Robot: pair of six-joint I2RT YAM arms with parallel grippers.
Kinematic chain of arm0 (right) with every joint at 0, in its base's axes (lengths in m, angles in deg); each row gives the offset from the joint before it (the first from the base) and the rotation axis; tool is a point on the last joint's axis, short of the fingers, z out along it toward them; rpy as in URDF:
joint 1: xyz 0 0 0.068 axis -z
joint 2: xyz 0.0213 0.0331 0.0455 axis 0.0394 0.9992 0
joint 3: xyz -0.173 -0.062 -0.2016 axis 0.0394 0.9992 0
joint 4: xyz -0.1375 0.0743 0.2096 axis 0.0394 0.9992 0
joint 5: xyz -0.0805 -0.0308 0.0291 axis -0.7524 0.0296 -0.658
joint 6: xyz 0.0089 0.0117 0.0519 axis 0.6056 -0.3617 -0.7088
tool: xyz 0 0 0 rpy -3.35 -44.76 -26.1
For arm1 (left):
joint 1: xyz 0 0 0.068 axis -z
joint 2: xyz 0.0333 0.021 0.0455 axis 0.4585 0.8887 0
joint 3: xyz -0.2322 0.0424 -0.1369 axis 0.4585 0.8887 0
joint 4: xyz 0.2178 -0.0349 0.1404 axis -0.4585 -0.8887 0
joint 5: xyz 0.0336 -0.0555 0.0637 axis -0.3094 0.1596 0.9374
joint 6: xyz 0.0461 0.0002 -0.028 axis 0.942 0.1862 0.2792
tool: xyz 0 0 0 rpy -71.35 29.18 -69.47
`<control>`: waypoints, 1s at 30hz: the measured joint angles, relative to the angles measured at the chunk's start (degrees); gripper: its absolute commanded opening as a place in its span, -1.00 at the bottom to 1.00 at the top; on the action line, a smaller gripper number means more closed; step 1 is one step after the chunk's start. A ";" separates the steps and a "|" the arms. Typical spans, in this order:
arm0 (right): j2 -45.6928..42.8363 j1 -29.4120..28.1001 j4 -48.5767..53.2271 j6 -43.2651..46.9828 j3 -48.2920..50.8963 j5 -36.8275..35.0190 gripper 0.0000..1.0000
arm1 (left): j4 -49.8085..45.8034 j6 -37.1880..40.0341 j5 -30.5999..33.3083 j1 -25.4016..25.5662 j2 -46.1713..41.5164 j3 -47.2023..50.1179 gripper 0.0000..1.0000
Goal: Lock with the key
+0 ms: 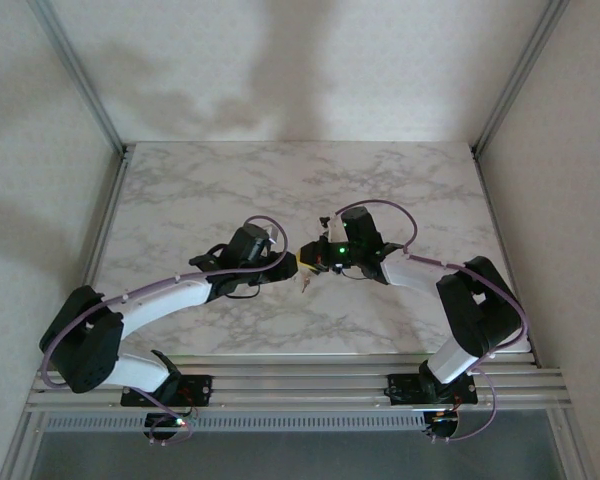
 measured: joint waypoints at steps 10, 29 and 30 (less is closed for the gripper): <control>-0.17 0.02 -2.99 -1.95 0.46 2.29 -1.00 | 6.45 1.36 -2.84 0.00 -5.35 5.66 0.07; -1.79 -0.15 -4.50 -3.17 0.70 5.25 -1.00 | 6.71 2.75 -3.06 0.02 -4.09 6.73 -0.19; -1.77 -0.20 -4.50 -3.17 0.70 5.27 -1.00 | 6.80 2.73 -3.08 0.02 -4.09 6.73 -0.20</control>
